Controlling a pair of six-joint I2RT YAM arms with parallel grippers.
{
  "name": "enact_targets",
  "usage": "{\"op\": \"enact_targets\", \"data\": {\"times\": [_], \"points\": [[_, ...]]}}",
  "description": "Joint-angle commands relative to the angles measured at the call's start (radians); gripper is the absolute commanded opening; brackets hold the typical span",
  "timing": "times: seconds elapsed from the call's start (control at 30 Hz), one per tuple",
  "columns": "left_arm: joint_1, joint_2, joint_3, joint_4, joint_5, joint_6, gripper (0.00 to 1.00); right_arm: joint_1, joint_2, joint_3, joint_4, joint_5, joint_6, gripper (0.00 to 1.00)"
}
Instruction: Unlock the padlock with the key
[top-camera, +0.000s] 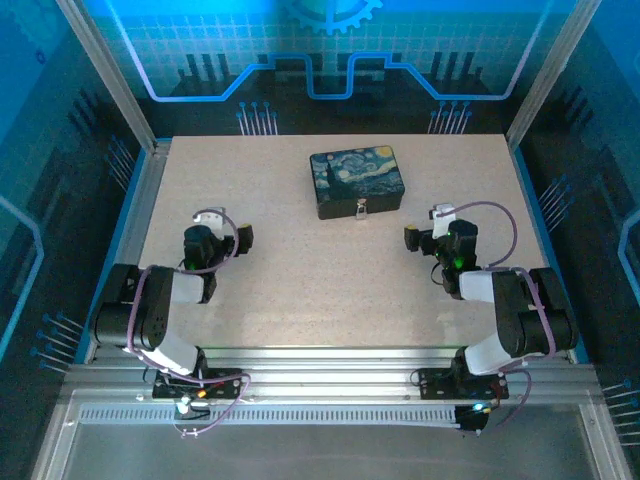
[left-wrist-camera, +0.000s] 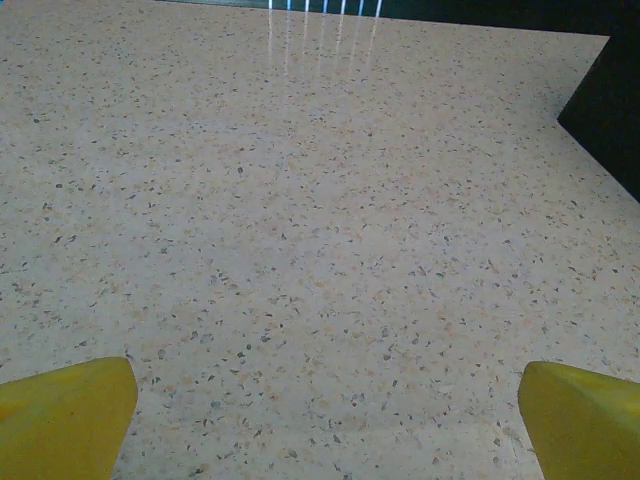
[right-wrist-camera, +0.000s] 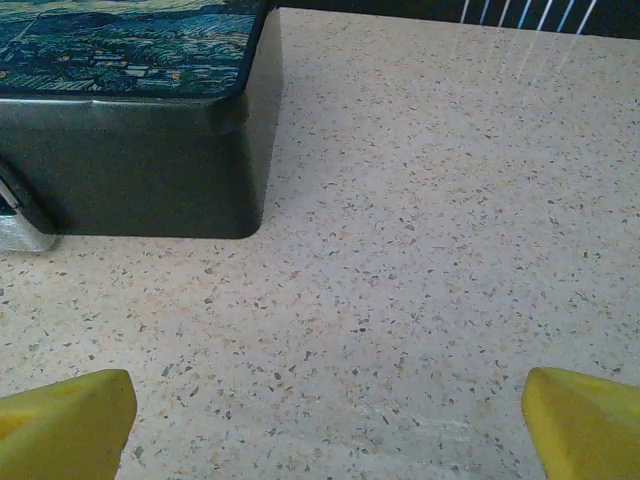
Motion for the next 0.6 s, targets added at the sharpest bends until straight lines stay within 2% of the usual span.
{"op": "enact_targets", "data": {"times": [0.0, 0.57], "points": [[0.009, -0.007, 0.014, 0.030, 0.021, 0.024, 0.99, 0.003, -0.005, 0.021, 0.000, -0.007, -0.014, 1.00], [0.010, -0.006, 0.017, 0.025, 0.025, 0.020, 0.99, 0.000, -0.005, 0.021, -0.001, -0.007, -0.012, 1.00]]}}
